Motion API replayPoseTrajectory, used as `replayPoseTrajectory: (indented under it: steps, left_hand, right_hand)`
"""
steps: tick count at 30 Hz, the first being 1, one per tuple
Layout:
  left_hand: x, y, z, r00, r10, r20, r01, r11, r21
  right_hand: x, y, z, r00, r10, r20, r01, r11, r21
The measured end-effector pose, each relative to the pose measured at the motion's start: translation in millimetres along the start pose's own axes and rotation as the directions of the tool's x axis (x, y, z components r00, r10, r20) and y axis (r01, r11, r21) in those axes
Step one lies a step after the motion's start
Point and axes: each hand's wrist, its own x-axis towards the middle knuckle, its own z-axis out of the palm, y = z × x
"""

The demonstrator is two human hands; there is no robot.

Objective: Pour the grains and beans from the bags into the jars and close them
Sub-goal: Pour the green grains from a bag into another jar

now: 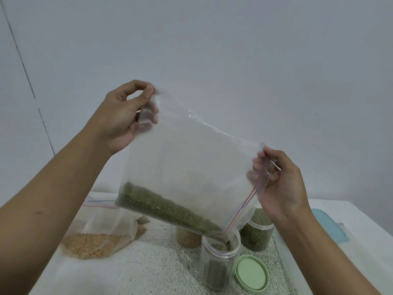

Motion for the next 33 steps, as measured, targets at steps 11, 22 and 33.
replayPoseTrajectory:
  steps: [11, 22, 33]
  left_hand:
    - [0.4, 0.9, 2.9, 1.000, -0.004, 0.006, 0.004, 1.000, 0.008]
    - [2.3, -0.5, 4.3, 1.000, -0.003, 0.031, 0.003, 1.000, 0.020]
    - [4.4, 4.7, 5.4, 0.998, 0.024, 0.063, -0.026, 0.999, 0.030]
  right_hand:
    - [0.4, 0.4, -1.9, 1.000, -0.008, -0.010, 0.008, 1.000, 0.012]
    - [0.7, 4.1, -4.9, 1.000, -0.006, -0.026, 0.006, 1.000, 0.015]
    - [2.1, 2.6, -5.5, 1.000, -0.006, -0.023, 0.007, 0.999, 0.047]
